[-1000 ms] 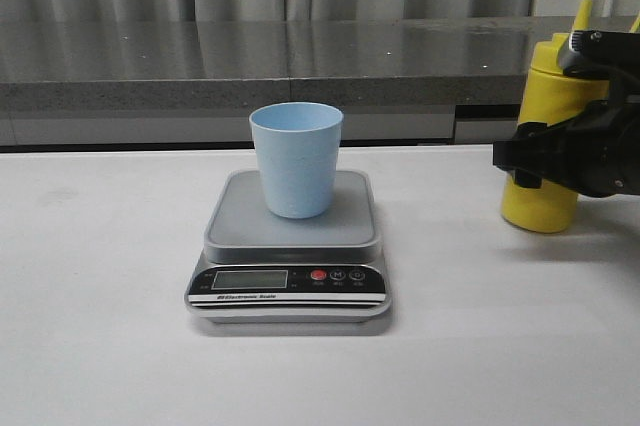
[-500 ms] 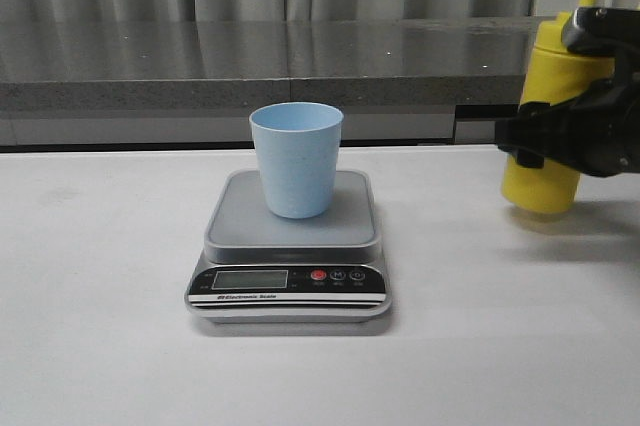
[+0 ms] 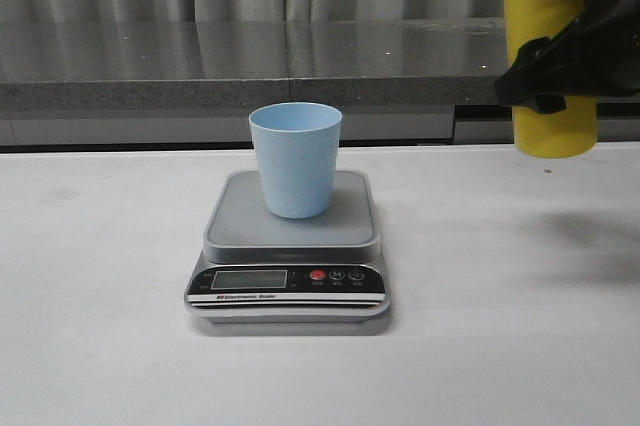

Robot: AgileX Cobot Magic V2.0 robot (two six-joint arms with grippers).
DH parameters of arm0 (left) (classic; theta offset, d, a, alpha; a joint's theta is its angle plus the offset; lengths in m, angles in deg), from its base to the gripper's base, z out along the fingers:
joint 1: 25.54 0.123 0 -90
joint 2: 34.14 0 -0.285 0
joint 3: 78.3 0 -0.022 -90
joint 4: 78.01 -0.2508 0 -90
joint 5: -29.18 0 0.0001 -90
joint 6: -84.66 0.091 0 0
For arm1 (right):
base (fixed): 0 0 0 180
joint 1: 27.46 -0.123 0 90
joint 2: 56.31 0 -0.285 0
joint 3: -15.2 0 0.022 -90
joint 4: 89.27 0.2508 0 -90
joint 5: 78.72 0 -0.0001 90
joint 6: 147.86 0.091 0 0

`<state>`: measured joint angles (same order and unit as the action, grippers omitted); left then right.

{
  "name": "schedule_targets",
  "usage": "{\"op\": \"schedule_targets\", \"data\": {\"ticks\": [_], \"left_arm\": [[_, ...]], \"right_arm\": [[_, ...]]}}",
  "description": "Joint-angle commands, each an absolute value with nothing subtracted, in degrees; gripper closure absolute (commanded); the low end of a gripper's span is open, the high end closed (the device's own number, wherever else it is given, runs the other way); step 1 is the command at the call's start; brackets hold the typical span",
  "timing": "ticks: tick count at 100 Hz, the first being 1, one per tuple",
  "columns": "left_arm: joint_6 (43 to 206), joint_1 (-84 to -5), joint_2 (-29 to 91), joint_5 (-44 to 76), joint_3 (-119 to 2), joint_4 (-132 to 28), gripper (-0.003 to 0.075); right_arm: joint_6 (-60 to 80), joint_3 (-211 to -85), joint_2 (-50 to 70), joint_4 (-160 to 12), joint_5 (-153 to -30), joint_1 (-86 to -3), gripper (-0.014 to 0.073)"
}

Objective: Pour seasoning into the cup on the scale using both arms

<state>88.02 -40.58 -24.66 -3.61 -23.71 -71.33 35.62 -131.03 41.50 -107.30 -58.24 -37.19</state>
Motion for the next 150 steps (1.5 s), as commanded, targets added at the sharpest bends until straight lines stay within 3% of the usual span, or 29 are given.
{"op": "schedule_targets", "data": {"ticks": [1, 83, 150], "left_arm": [[87.4, -40.5, -24.0, 0.6, -25.2, -70.9, 0.0741], [87.4, -40.5, -24.0, 0.6, -25.2, -70.9, 0.0741], [87.4, -40.5, -24.0, 0.6, -25.2, -70.9, 0.0741]], "right_arm": [[35.1, -135.3, 38.0, -111.1, -60.6, -38.5, 0.0662], [43.6, -151.5, 44.7, -155.4, -99.8, -51.4, 0.0661], [43.6, -151.5, 45.9, -189.5, -106.5, -57.9, 0.0661]]}}
